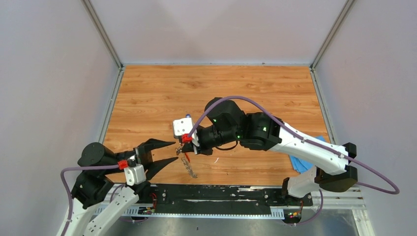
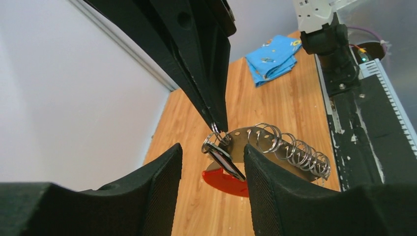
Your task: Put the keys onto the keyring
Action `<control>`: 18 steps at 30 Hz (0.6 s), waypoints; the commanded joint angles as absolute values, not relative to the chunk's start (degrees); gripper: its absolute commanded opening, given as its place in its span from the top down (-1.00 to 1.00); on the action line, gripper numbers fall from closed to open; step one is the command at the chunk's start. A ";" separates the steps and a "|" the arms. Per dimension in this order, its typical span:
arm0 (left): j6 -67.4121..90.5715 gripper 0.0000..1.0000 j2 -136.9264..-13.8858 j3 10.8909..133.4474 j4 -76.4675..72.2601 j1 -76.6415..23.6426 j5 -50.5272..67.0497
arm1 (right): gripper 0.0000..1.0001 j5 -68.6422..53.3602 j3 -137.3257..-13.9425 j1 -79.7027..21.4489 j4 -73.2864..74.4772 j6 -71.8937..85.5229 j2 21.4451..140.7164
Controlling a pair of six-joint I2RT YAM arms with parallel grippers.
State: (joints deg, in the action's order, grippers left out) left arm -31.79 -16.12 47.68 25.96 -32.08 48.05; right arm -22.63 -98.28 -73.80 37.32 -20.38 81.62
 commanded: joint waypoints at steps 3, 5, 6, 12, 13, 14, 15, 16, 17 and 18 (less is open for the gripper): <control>-32.18 0.03 -18.33 47.56 29.00 -32.26 51.55 | 0.99 -25.60 -101.28 -73.21 37.84 -21.08 82.67; -33.02 0.13 -18.50 47.31 29.13 -32.25 52.21 | 0.99 -25.75 -101.90 -73.21 38.07 -21.33 83.19; -33.37 0.21 -18.46 47.21 29.10 -32.21 52.22 | 0.99 -25.75 -102.28 -73.17 38.37 -21.42 83.49; -40.26 0.58 -17.14 46.98 31.94 -32.26 49.93 | 0.99 -24.53 -102.49 -73.14 38.69 -21.10 83.60; -41.02 0.64 -16.39 46.52 31.91 -32.23 49.36 | 0.99 -24.38 -102.32 -73.13 38.61 -21.03 83.51; -42.05 0.68 -15.47 45.97 31.90 -32.21 48.85 | 0.99 -24.28 -102.09 -73.13 38.47 -20.94 83.35; -43.09 0.71 -14.56 45.37 31.84 -32.21 48.59 | 0.99 -24.26 -101.76 -73.13 38.23 -20.78 83.21; -44.14 0.76 -13.33 44.90 31.82 -32.24 48.58 | 0.99 -24.26 -101.35 -73.13 37.90 -20.56 83.07; -45.12 0.80 -12.52 44.43 31.82 -32.25 48.60 | 0.99 -24.26 -101.01 -73.08 37.56 -20.37 82.94; -46.00 0.83 -11.95 44.06 31.84 -32.26 48.75 | 0.99 -24.26 -100.79 -72.99 37.17 -20.24 82.77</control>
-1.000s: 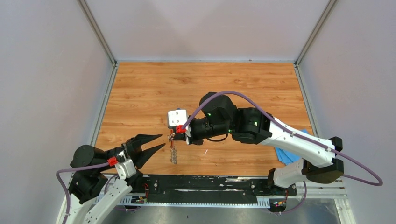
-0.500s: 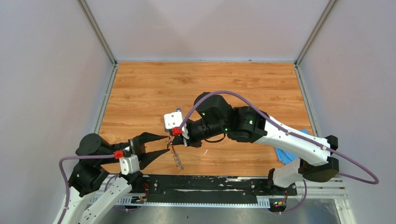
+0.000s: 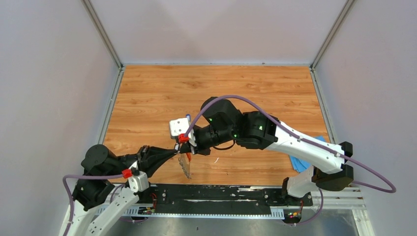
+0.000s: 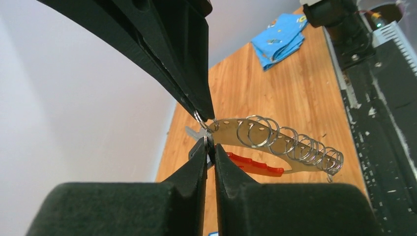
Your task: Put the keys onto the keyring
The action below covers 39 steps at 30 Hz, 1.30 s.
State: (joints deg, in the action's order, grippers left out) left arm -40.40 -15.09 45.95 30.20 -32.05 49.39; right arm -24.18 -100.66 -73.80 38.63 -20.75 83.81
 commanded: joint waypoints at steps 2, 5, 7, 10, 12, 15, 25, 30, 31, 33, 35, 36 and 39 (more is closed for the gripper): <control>-47.81 0.87 -11.25 43.56 31.88 -32.24 48.88 | 0.99 -24.30 -100.47 -73.03 36.64 -19.84 82.60; -49.85 0.94 -10.77 43.13 31.83 -32.24 48.66 | 0.99 -24.35 -99.81 -72.96 35.57 -19.16 82.32; -51.05 0.96 -10.60 42.80 31.82 -32.24 48.89 | 0.99 -24.20 -98.88 -72.93 34.25 -18.39 81.82; -52.40 0.96 -9.85 42.06 31.74 -32.26 50.06 | 0.99 -23.30 -97.01 -72.88 31.66 -17.01 81.03; -52.64 0.86 -9.15 41.57 31.71 -32.24 51.27 | 0.99 -22.77 -95.51 -72.92 29.87 -16.12 80.30; -51.63 0.72 -8.54 41.46 31.82 -32.20 52.65 | 1.00 -21.44 -92.86 -72.86 26.26 -14.70 79.02; -41.83 -0.14 -10.02 44.56 32.94 -32.25 50.65 | 0.99 -22.04 -84.14 -71.89 15.52 -10.67 74.57; -35.24 -0.14 -12.17 47.05 31.71 -32.25 48.11 | 0.99 -23.72 -79.62 -71.74 9.40 -9.32 72.25; -32.78 -0.12 -12.88 47.44 30.42 -32.26 47.56 | 0.99 -24.06 -79.21 -71.72 8.88 -9.10 72.14; -26.36 -0.08 -14.22 47.91 26.47 -32.26 46.16 | 0.99 -24.70 -78.85 -71.72 8.41 -8.92 72.13; -22.88 0.01 -15.61 48.43 24.09 -32.22 45.82 | 0.99 -25.03 -78.50 -71.73 7.86 -8.76 72.16; -22.11 0.07 -16.29 48.65 23.69 -32.25 46.20 | 0.99 -25.11 -78.41 -71.72 7.68 -8.71 72.11; -19.13 0.27 -18.10 48.71 23.49 -32.20 46.93 | 0.99 -25.35 -78.00 -71.72 6.91 -8.70 72.06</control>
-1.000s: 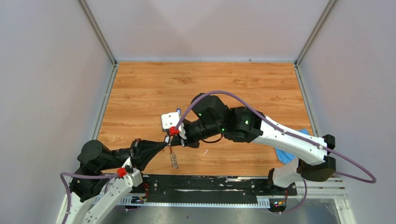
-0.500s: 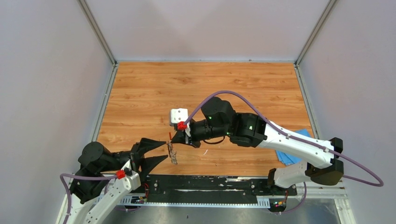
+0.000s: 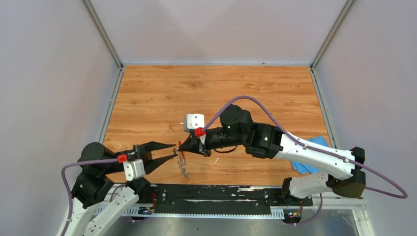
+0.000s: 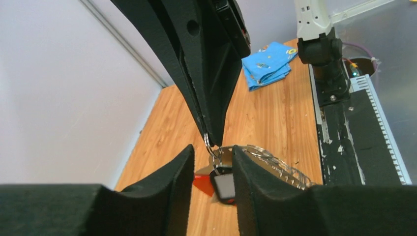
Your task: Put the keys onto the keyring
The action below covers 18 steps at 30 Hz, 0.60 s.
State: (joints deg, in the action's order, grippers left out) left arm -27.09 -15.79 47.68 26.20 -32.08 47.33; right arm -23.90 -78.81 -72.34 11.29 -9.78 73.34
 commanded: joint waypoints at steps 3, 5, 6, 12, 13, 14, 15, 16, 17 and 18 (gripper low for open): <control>-17.40 0.44 -18.62 48.61 23.96 -32.26 47.36 | 1.00 -25.23 -77.79 -71.72 6.76 -8.79 72.14; -19.15 0.56 -18.14 48.20 25.61 -32.26 47.49 | 1.00 -25.22 -77.70 -71.72 6.73 -8.96 72.24; -20.21 0.62 -17.81 48.00 26.31 -32.26 47.17 | 0.99 -25.22 -77.67 -71.72 6.69 -9.03 72.23; -21.85 0.78 -15.88 47.11 27.52 -32.23 44.13 | 0.99 -25.03 -77.82 -71.72 7.41 -9.65 72.51; -22.05 0.78 -15.67 47.03 27.80 -32.25 43.86 | 0.99 -24.97 -77.87 -71.72 7.47 -9.67 72.36; -22.06 0.78 -15.46 46.88 28.07 -32.26 43.59 | 1.00 -24.96 -77.87 -71.72 7.43 -9.67 72.34; -22.07 0.76 -15.12 46.66 28.20 -32.26 43.32 | 0.99 -25.10 -77.98 -71.72 7.39 -9.67 72.32; -21.73 0.75 -14.85 46.41 28.13 -32.26 43.21 | 0.99 -25.32 -78.13 -71.72 7.47 -9.60 72.46; -21.09 0.74 -14.67 46.19 27.66 -32.21 43.16 | 1.00 -25.57 -78.31 -71.71 7.47 -9.51 72.69; -20.53 0.74 -14.59 46.01 27.29 -32.25 43.18 | 0.99 -25.84 -78.45 -71.72 7.53 -9.43 72.87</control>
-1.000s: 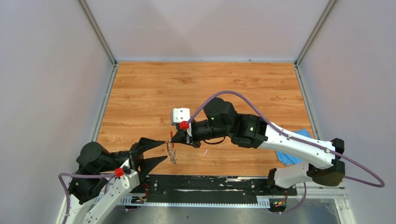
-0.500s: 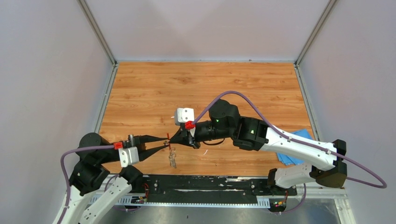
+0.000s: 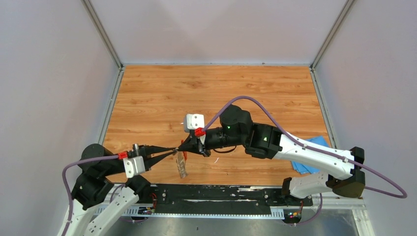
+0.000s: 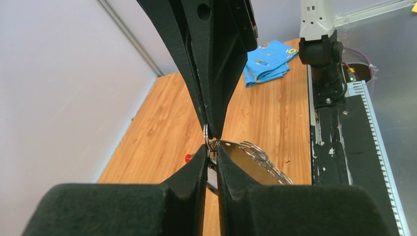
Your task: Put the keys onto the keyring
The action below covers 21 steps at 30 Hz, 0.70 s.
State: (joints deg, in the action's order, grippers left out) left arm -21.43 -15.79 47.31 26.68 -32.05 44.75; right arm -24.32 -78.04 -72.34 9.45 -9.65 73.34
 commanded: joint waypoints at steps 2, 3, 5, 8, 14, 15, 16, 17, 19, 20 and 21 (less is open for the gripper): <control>-20.31 0.75 -14.71 45.88 26.86 -32.26 43.49 | 0.99 -26.50 -78.85 -71.72 7.59 -9.40 73.48; -20.16 0.77 -14.82 45.88 26.59 -32.23 43.42 | 0.99 -26.87 -78.99 -71.72 7.66 -9.40 73.66; -19.31 0.91 -15.15 46.01 25.93 -32.23 42.57 | 0.99 -27.25 -79.31 -71.72 7.80 -9.40 73.97; -15.89 1.00 -15.91 46.14 24.18 -32.21 41.95 | 1.00 -27.44 -79.58 -71.72 8.12 -9.57 74.33; -15.22 0.62 -17.48 46.85 26.24 -32.26 48.52 | 0.99 -26.46 -79.89 -71.72 8.41 -9.84 74.32; -15.04 0.60 -17.49 46.77 26.47 -32.26 48.67 | 1.00 -26.41 -79.89 -71.72 8.43 -9.84 74.23; -15.10 0.60 -17.53 46.69 26.59 -32.26 48.75 | 0.99 -26.42 -79.89 -71.72 8.49 -9.84 74.20; -15.19 0.61 -17.52 46.67 26.60 -32.26 48.50 | 0.99 -26.45 -79.95 -71.72 8.54 -9.92 74.19; -15.08 0.76 -17.74 46.67 26.19 -32.23 47.68 | 1.00 -26.39 -79.93 -71.72 8.66 -10.00 74.15; -15.27 0.87 -17.94 46.79 26.18 -32.22 47.18 | 1.00 -26.29 -79.97 -71.72 8.62 -10.06 74.18; -15.33 0.93 -18.19 46.84 26.16 -32.25 46.67 | 0.99 -26.09 -79.95 -71.72 8.76 -10.15 74.10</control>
State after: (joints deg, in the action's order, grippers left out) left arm -15.90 -17.06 46.59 26.33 -32.05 46.68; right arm -25.56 -78.17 -72.23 9.91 -9.82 74.11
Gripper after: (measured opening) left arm 0.091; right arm 0.007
